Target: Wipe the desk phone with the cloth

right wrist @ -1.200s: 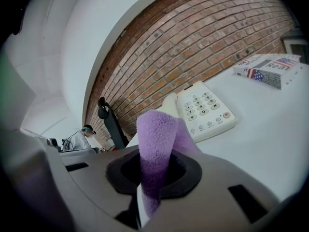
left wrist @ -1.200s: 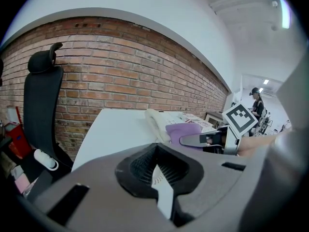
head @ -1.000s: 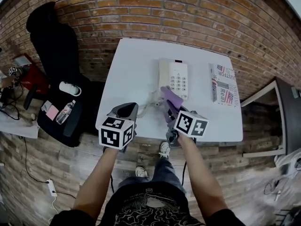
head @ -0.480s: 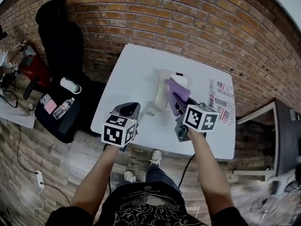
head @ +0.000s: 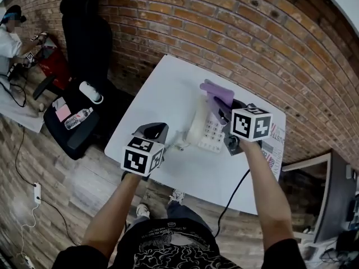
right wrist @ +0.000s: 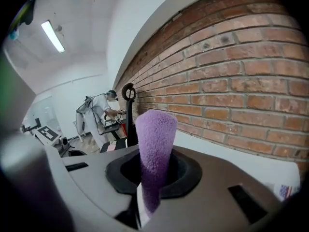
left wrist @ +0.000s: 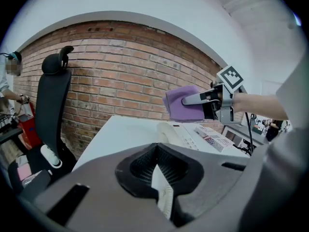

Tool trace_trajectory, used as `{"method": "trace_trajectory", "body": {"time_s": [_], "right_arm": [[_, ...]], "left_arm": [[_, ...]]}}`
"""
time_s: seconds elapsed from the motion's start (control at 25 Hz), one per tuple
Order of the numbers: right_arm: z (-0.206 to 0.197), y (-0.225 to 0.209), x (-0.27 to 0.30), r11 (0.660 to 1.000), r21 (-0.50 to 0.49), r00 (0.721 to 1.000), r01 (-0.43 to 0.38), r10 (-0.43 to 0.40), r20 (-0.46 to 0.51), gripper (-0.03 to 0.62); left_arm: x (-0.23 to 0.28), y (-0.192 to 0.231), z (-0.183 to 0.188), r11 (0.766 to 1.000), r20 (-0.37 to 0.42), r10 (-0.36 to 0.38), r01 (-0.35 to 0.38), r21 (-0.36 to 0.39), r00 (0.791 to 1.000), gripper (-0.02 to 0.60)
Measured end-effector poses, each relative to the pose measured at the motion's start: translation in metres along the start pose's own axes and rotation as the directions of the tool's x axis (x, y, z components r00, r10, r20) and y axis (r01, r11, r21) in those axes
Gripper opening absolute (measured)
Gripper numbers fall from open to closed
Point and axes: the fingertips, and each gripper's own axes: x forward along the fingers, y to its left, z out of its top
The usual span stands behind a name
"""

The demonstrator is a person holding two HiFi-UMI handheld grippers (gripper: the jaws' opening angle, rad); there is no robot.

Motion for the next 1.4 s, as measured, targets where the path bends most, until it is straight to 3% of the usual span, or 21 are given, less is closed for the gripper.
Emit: {"method": "trace_trajectory", "body": {"time_s": [0.28,0.44,0.6,0.88,1.12,1.4], "right_arm": [[0.021,-0.011,0.049,0.979,-0.156,0.984,-0.132,0.110,-0.140,0.048],[0.021,-0.014,0.079,0.941,-0.240,0.949,-0.240,0.174,-0.265,0.048],[0.015,-0.018,0.108,0.882,-0.346,0.905,-0.320,0.177,-0.386,0.048],[-0.011,-0.009,0.151,0.789,-0.402,0.808,-0.465,0.193,-0.557,0.048],[-0.049,-0.001,0.169,0.703,-0.411,0.686,-0.581,0.151,-0.712,0.048],[-0.075,0.012,0.171,0.638,-0.397,0.598,-0.659,0.126,-0.791,0.048]], "left_arm": [[0.013,0.018,0.000,0.997,0.000,0.064,-0.064,-0.039,0.998,0.006],[0.018,0.027,-0.002,0.992,-0.007,0.108,-0.108,-0.067,0.994,0.006],[0.021,0.035,-0.006,0.986,-0.014,0.147,-0.148,-0.082,0.989,0.006],[0.020,0.047,-0.015,0.971,-0.023,0.208,-0.209,-0.116,0.978,0.006],[0.017,0.054,-0.023,0.958,-0.028,0.245,-0.246,-0.147,0.969,0.006],[0.007,0.058,-0.034,0.947,-0.034,0.272,-0.274,-0.167,0.962,0.006]]}}
